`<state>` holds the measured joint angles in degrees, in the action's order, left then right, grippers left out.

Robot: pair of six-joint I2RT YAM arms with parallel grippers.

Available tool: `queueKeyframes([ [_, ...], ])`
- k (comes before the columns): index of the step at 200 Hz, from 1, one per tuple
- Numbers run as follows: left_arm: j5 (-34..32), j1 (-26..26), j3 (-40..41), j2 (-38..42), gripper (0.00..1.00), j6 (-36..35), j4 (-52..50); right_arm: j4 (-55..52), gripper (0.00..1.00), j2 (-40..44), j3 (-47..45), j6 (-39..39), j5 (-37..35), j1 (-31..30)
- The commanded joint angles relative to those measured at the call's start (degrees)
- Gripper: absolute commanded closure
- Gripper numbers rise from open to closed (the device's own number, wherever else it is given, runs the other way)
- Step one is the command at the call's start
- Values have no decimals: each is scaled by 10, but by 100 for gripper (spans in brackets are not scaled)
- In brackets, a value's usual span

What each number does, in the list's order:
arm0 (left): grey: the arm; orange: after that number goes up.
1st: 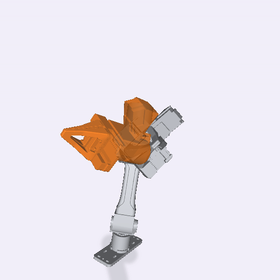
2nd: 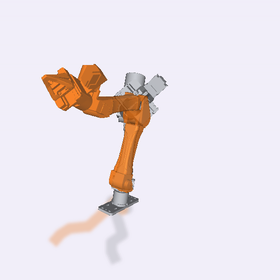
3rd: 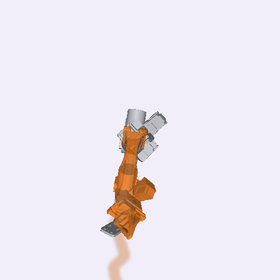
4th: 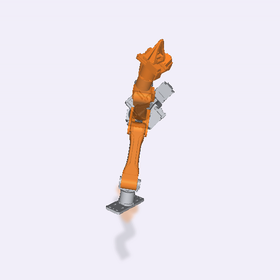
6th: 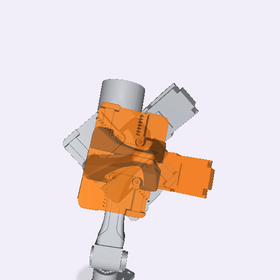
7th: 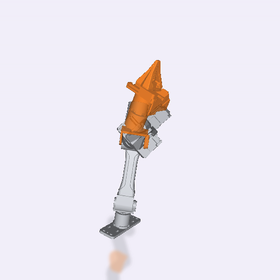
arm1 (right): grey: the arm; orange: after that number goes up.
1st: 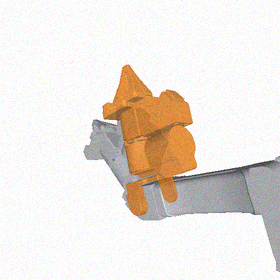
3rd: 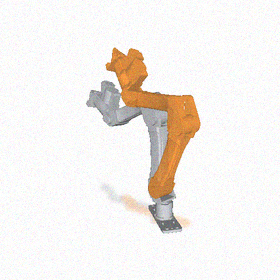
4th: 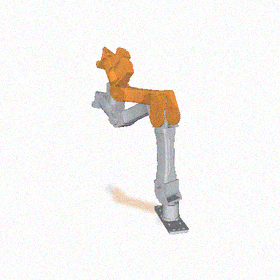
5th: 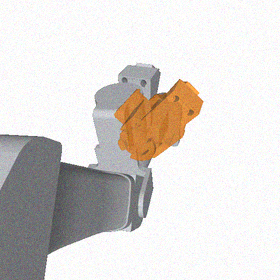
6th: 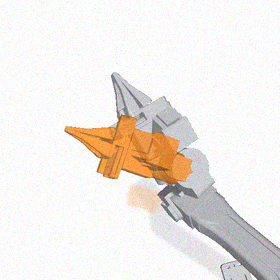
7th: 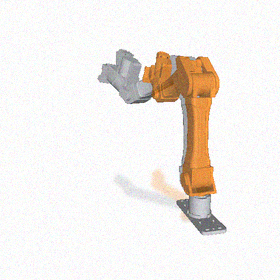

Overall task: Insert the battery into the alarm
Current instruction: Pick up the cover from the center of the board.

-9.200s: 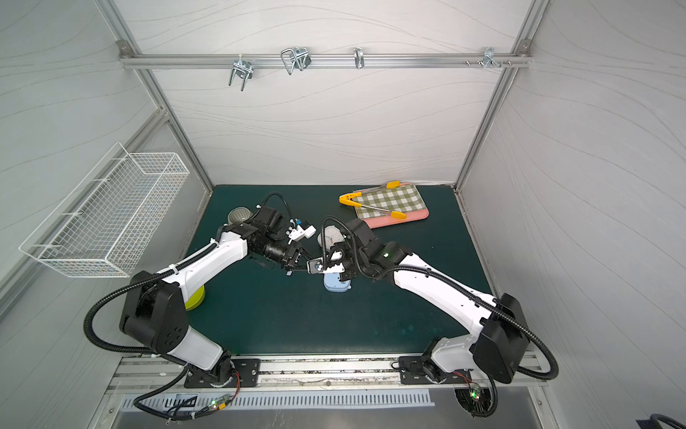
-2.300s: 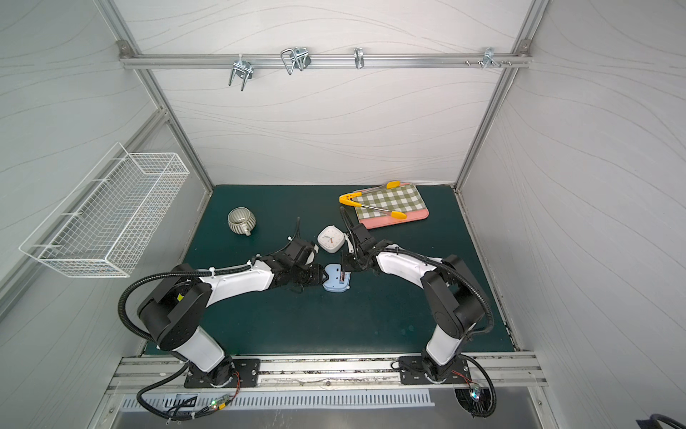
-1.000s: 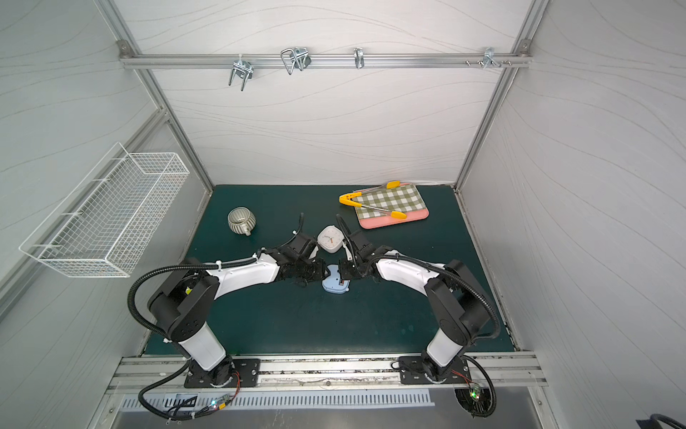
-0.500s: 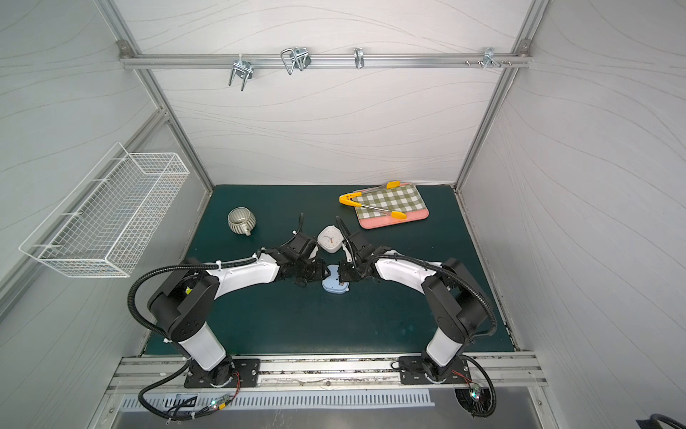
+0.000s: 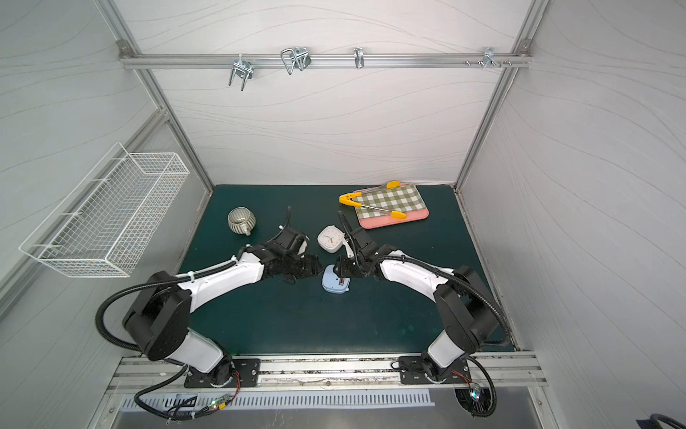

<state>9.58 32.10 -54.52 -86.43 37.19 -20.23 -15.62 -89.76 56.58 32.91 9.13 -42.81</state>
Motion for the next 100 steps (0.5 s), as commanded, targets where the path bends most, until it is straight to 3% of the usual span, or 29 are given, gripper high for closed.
queueKeyframes([
  [1, -33, -69, 28, 39, 30, 13, 12, 0, 49, 4, 34, 20, -9, -14],
  [34, -25, -161, 75, 38, 30, 39, 67, 3, 48, -50, 91, 40, 7, -36],
  [50, -9, -190, 83, 20, 39, 34, 78, 12, 49, -84, 119, 51, 19, -46],
  [66, 12, -208, 80, -5, 51, 20, 81, 18, 52, -120, 150, 62, 31, -55],
  [100, 44, -213, 69, -54, 58, -10, 99, 30, 57, -212, 217, 107, 75, -65],
])
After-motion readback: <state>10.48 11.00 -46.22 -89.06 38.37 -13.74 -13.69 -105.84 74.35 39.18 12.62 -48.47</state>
